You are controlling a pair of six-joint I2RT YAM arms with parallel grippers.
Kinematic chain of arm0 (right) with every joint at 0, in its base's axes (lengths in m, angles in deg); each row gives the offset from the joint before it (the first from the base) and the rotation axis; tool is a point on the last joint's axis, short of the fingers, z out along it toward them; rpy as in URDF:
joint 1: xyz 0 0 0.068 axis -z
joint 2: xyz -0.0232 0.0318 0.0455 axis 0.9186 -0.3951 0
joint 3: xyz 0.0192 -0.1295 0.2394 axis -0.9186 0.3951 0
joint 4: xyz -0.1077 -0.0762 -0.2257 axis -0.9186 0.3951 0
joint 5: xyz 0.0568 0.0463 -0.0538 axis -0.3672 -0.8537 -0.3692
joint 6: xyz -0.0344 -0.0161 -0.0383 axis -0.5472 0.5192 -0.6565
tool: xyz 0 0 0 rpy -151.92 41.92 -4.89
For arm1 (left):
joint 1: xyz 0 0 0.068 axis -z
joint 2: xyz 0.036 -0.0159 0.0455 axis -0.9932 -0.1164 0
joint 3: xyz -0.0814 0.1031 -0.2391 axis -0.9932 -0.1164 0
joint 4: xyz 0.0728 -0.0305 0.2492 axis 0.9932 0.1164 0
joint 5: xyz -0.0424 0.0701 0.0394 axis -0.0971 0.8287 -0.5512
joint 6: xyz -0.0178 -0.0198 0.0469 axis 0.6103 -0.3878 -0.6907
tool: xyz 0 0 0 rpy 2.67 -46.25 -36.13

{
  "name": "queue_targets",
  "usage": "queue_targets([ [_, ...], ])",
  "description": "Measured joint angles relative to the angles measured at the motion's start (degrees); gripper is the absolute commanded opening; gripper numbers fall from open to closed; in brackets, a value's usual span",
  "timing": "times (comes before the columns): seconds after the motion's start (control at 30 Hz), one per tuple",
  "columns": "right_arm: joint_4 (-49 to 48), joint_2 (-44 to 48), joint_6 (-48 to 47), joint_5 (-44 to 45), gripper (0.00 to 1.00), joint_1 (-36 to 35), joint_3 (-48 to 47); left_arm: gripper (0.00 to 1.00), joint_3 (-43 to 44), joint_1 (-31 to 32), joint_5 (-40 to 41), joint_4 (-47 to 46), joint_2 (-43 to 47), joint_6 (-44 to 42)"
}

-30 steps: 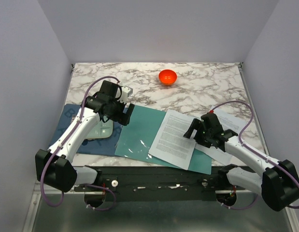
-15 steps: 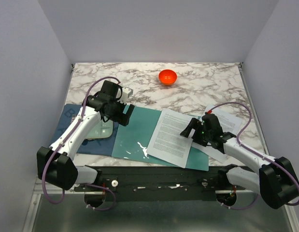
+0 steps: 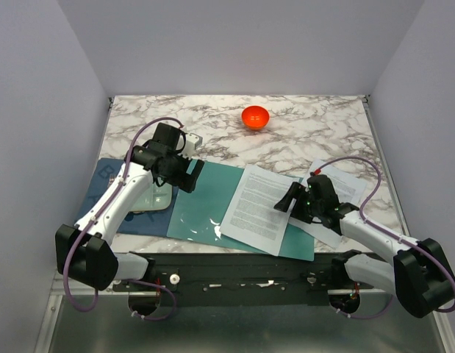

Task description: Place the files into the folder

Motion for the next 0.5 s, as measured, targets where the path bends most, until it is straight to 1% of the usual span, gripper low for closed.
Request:
queue_targets([
  [0.03, 0.0, 0.0, 0.0, -0.2, 0.76, 0.0, 0.1, 0.99, -0.1, 0.0, 0.0, 0.0, 0.2, -0.1],
  [0.2, 0.1, 0.0, 0.4, -0.5, 0.70, 0.0, 0.5, 0.99, -1.4, 0.0, 0.2, 0.0, 0.7, -0.3],
  [0.3, 0.3, 0.0, 0.4, -0.6, 0.64, 0.0, 0.5, 0.99, -2.2, 0.0, 0.3, 0.0, 0.7, -0.4],
  [0.43, 0.5, 0.0, 0.6, -0.7, 0.53, 0.0, 0.5, 0.99, -2.6, 0.0, 0.4, 0.0, 0.7, -0.5],
  [0.5, 0.5, -0.2, 0.9, -0.8, 0.50, 0.0, 0.5, 0.99, -2.9, 0.0, 0.4, 0.0, 0.7, -0.6],
])
